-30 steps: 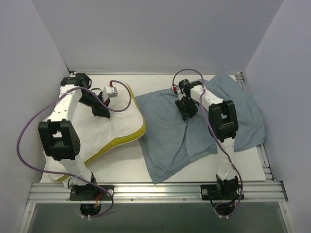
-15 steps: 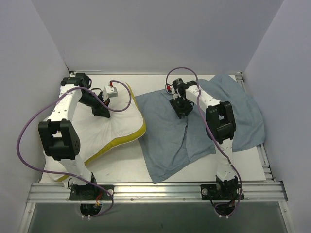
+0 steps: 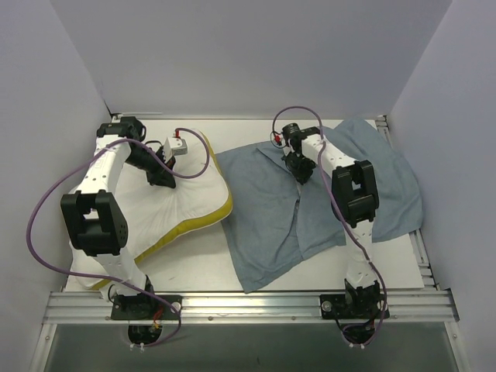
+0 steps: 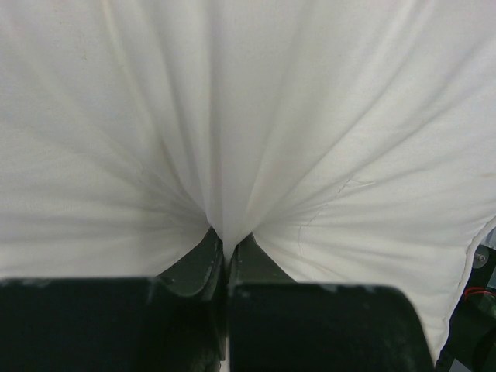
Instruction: Put the pillow into the pillowcase
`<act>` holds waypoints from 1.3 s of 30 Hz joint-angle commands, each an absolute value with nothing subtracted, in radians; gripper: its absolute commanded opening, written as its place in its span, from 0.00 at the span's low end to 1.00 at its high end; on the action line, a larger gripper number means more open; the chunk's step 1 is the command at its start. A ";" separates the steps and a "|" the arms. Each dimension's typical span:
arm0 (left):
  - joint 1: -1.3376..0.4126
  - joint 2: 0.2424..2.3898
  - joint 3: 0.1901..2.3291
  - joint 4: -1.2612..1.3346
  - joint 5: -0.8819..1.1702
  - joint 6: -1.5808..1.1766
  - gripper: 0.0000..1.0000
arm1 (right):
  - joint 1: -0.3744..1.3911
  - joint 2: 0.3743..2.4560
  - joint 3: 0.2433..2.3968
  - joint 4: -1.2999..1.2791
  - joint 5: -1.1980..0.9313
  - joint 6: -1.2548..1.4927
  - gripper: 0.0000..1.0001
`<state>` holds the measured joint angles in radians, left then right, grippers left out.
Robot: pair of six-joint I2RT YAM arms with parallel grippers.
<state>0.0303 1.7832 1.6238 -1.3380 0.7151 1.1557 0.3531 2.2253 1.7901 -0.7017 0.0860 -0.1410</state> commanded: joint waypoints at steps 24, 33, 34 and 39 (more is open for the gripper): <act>-0.319 1.678 1.723 -1.560 0.796 1.270 0.00 | 0.236 1.753 1.694 -0.888 -0.436 -0.181 0.00; -0.704 1.755 1.588 -1.574 0.718 1.356 0.00 | 0.189 1.680 1.651 -0.885 -0.524 -0.155 0.00; -0.716 1.796 1.598 -1.575 0.697 1.353 0.00 | 0.189 1.674 1.646 -0.882 -0.537 -0.150 0.00; -0.721 1.917 1.696 -1.572 0.632 1.298 0.00 | 0.176 1.612 1.605 -0.876 -0.583 -0.161 0.00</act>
<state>-0.7383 1.8835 1.6135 -1.3472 0.6674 1.2984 0.1864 1.6913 1.6241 -0.8486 -0.5163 -0.1585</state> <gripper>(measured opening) 0.027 0.027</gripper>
